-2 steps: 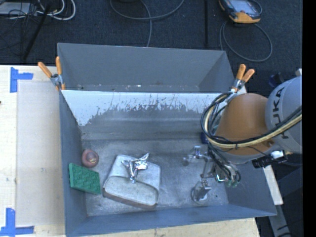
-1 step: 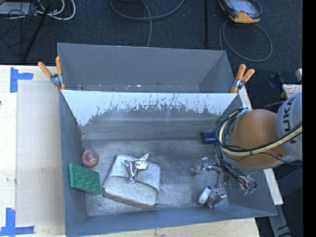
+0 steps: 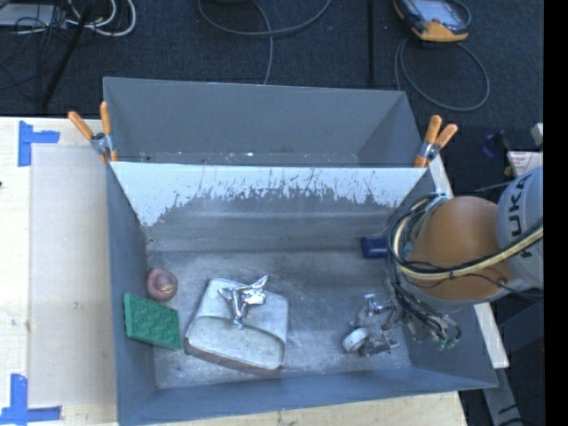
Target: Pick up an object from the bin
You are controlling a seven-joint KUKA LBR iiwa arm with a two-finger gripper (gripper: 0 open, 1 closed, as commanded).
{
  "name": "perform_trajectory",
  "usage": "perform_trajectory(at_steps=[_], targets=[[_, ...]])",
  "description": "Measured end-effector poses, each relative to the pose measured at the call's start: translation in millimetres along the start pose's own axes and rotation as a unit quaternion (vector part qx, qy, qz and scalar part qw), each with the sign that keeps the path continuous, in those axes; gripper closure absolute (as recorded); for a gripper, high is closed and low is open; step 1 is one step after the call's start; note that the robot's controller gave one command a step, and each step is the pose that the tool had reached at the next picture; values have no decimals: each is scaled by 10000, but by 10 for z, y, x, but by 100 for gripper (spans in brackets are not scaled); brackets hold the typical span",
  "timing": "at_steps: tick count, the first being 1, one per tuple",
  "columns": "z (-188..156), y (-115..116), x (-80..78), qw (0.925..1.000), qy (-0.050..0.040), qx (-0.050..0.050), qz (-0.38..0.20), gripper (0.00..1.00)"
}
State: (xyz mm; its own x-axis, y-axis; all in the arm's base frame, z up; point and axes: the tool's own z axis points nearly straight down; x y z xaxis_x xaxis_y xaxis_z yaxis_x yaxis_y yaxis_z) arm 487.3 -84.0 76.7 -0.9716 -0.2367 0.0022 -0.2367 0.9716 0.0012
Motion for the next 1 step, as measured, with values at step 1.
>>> perform_trajectory(at_steps=[1], targets=[[-1437,-146,74,10000,-44,21,-28,100]])
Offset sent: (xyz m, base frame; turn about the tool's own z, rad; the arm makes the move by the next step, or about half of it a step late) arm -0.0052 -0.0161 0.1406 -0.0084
